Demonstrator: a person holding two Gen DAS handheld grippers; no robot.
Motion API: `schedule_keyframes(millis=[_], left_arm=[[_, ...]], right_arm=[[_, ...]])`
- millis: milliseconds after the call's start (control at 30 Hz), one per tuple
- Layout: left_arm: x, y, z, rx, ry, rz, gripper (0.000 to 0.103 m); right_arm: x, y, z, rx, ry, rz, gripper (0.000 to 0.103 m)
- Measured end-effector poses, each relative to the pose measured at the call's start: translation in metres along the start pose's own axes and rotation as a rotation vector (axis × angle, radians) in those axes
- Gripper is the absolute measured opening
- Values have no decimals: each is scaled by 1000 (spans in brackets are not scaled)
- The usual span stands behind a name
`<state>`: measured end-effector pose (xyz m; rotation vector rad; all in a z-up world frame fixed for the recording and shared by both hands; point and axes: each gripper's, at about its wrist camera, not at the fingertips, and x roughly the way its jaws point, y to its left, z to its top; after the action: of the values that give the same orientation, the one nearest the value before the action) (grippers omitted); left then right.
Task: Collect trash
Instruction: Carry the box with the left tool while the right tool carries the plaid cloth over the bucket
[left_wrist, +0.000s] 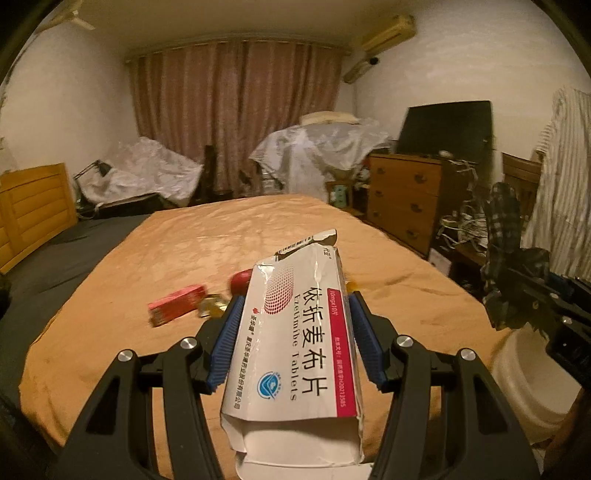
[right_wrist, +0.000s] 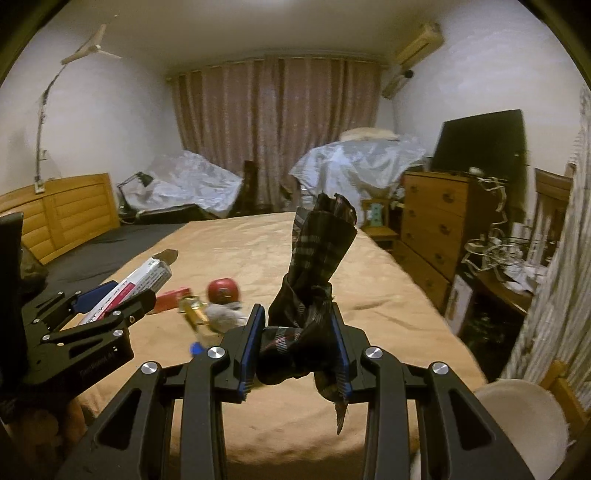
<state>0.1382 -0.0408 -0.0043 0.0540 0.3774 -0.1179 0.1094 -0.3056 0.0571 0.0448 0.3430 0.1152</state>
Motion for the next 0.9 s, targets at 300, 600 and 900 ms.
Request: schedule_keyframes(millis=[300, 600, 900], left_arm=[[11, -81, 10, 88, 9, -152, 55], [19, -177, 6, 174, 83, -353, 55], [42, -250, -11, 225, 235, -506, 55]], right_arm=[[-36, -97, -3, 40, 53, -110, 36], [-71, -206, -12, 115, 142, -197, 36], [-78, -313, -33, 212, 324, -199, 36]])
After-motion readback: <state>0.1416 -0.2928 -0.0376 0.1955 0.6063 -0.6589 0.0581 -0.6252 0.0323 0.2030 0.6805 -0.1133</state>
